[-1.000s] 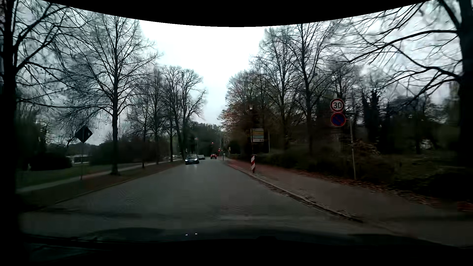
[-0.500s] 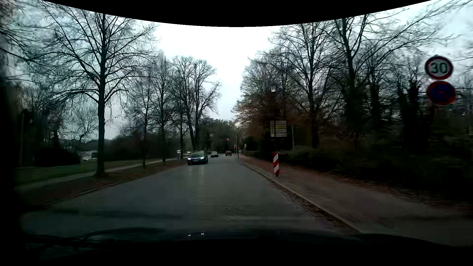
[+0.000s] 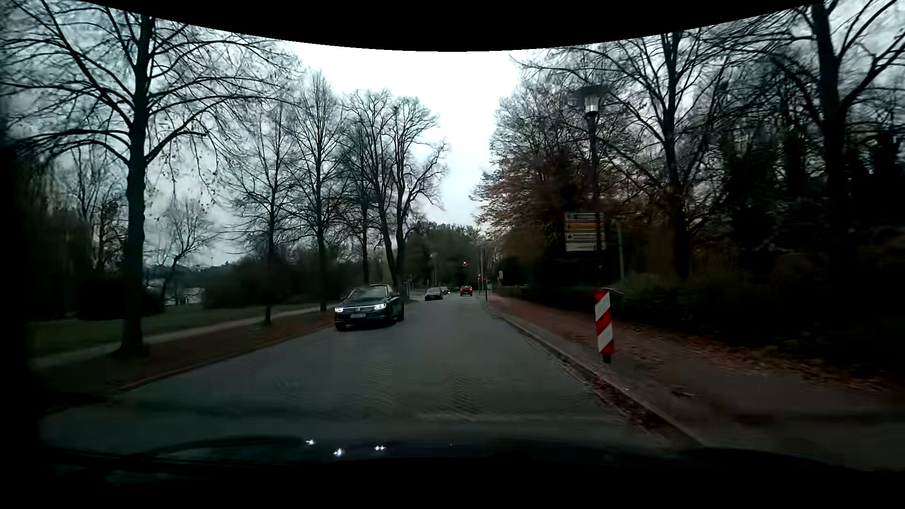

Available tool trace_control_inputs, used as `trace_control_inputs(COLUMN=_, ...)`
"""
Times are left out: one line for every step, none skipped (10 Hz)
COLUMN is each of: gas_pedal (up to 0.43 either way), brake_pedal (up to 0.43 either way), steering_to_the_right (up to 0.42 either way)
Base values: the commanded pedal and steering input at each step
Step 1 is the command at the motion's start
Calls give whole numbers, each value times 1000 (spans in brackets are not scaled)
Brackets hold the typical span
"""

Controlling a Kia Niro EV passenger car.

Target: Follow the waypoints while adhering to traffic rules and regulations

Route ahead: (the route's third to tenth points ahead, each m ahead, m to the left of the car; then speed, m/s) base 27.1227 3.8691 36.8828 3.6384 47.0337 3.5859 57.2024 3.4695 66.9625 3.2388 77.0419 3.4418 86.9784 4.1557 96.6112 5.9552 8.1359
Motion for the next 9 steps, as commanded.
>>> trace_control_inputs(gas_pedal=138, brake_pedal=0, steering_to_the_right=-56)
trace_control_inputs(gas_pedal=138, brake_pedal=0, steering_to_the_right=-49)
trace_control_inputs(gas_pedal=138, brake_pedal=0, steering_to_the_right=-42)
trace_control_inputs(gas_pedal=138, brake_pedal=0, steering_to_the_right=-35)
trace_control_inputs(gas_pedal=138, brake_pedal=0, steering_to_the_right=-29)
trace_control_inputs(gas_pedal=138, brake_pedal=0, steering_to_the_right=-21)
trace_control_inputs(gas_pedal=138, brake_pedal=0, steering_to_the_right=-7)
trace_control_inputs(gas_pedal=138, brake_pedal=0, steering_to_the_right=-2)
trace_control_inputs(gas_pedal=138, brake_pedal=0, steering_to_the_right=-4)
